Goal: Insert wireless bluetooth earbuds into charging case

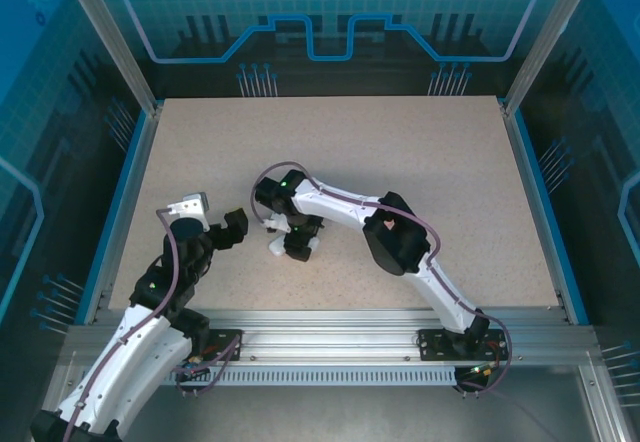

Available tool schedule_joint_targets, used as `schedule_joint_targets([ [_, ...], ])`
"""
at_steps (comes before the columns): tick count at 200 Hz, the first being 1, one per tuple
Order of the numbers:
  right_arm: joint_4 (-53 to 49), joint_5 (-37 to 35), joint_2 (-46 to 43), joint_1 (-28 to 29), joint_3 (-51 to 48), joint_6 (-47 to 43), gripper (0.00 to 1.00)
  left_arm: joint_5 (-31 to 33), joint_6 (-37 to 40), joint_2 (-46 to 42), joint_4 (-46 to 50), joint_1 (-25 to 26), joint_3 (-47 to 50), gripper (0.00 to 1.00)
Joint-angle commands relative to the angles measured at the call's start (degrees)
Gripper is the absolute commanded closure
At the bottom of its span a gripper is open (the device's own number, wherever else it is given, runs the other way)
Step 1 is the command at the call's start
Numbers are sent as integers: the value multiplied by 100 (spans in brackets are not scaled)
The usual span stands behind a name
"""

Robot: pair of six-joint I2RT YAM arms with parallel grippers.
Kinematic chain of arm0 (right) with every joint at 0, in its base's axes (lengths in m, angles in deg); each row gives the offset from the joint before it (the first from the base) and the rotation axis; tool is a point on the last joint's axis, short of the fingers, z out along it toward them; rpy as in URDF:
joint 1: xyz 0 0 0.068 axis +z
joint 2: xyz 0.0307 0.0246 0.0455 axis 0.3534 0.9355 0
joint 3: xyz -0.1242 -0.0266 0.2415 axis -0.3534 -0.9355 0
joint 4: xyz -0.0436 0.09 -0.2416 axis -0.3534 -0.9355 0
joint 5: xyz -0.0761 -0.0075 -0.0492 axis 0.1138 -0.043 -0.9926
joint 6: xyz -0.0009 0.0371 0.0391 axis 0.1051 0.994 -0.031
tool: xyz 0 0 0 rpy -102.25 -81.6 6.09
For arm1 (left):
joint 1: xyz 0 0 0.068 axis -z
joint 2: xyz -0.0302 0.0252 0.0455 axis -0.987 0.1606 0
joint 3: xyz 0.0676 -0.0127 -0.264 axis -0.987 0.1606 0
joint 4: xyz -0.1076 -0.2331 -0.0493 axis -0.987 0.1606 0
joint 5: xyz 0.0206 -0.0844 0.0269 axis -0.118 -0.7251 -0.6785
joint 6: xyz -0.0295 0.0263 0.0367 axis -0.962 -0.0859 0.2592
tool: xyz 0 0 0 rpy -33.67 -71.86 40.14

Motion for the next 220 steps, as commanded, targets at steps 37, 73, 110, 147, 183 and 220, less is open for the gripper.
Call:
schedule_joint_targets([
  [37,-56,273,163,-47,35,-31,33,66,-133,-61,-21,-46,119,1],
  [73,-2,277,241,-108,-20,-29,38,61,-133,-61,-44,-47,129,1],
  [110,14,285,280,-161,-73,-14,45,34,-151,-59,-54,-47,104,1],
  [147,360,317,-244,-270,-555,9,54,-241,-89,-120,-186,-42,111,1],
  [183,811,386,-1117,-500,-1288,-21,57,-602,-54,-196,-428,-47,172,1],
  [220,1406,473,-2224,-743,-2295,-48,57,-1424,-24,-67,-756,-47,172,2],
])
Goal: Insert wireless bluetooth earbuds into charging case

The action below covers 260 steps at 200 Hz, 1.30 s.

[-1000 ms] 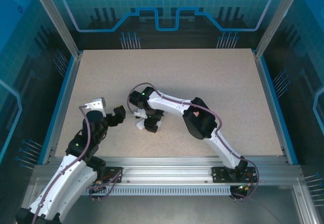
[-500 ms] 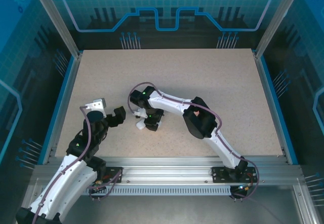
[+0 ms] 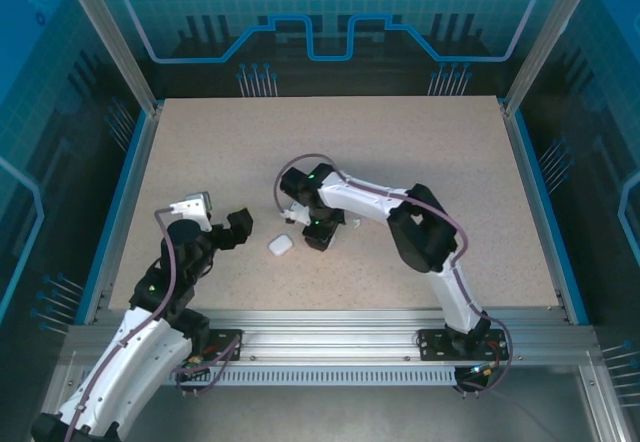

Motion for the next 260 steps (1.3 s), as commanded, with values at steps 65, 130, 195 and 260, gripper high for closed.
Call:
schedule_joint_targets([
  [65,1746,157,-3326,-546,-2521,-205,58,-3075,-631,1393,-1405,-47,-533,9],
  [130,2576,137,-5362,-568,-3907,-827,58,-5077,-1468,2745,-2979,227,-915,19],
  [195,2915,274,-6312,-445,-4465,-1025,58,-5037,-1023,3390,-3133,1246,-1302,18],
  [260,2964,169,-6309,-216,-4484,-1113,58,-4994,-957,4168,-3160,1717,-1767,22],
])
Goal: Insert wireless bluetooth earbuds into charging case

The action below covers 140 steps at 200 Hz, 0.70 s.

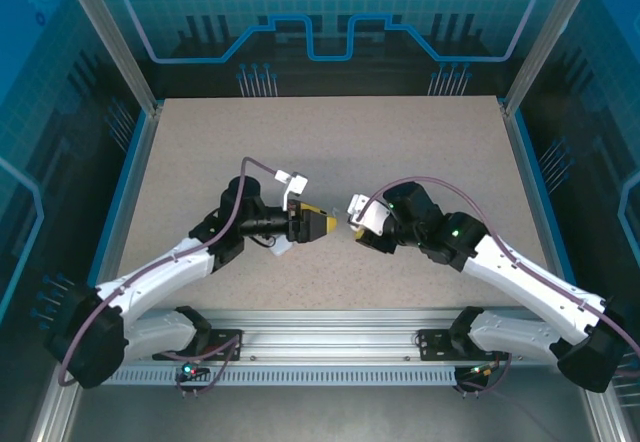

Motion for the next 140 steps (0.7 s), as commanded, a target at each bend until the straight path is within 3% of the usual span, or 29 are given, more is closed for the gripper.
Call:
schedule_joint_targets([
  [1,209,29,-55,89,-77,-94,58,-113,155,245,-121,138,-314,23],
  [140,148,-207,357,260,107,-75,58,-148,-84,1559,-215,607,-906,35],
])
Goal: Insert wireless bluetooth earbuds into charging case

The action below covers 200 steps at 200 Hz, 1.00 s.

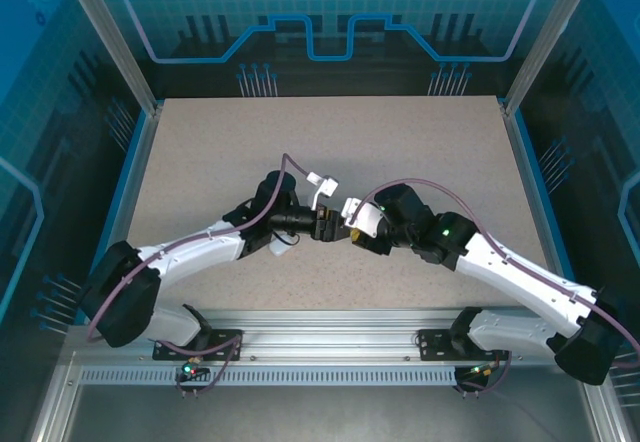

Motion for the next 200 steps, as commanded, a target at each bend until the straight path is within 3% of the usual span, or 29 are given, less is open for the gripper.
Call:
schedule_joint_targets([
  [1,57,-13,84,98,145,-41,58,-150,-36,179,-98,82,-253,35],
  [74,-9,-89,201,44,203,25,57,-286,-83,351,-16,98,-393,56],
  [200,-140,-374,314,-133,339,213,57,-321,60,330,341,90,-484,64],
])
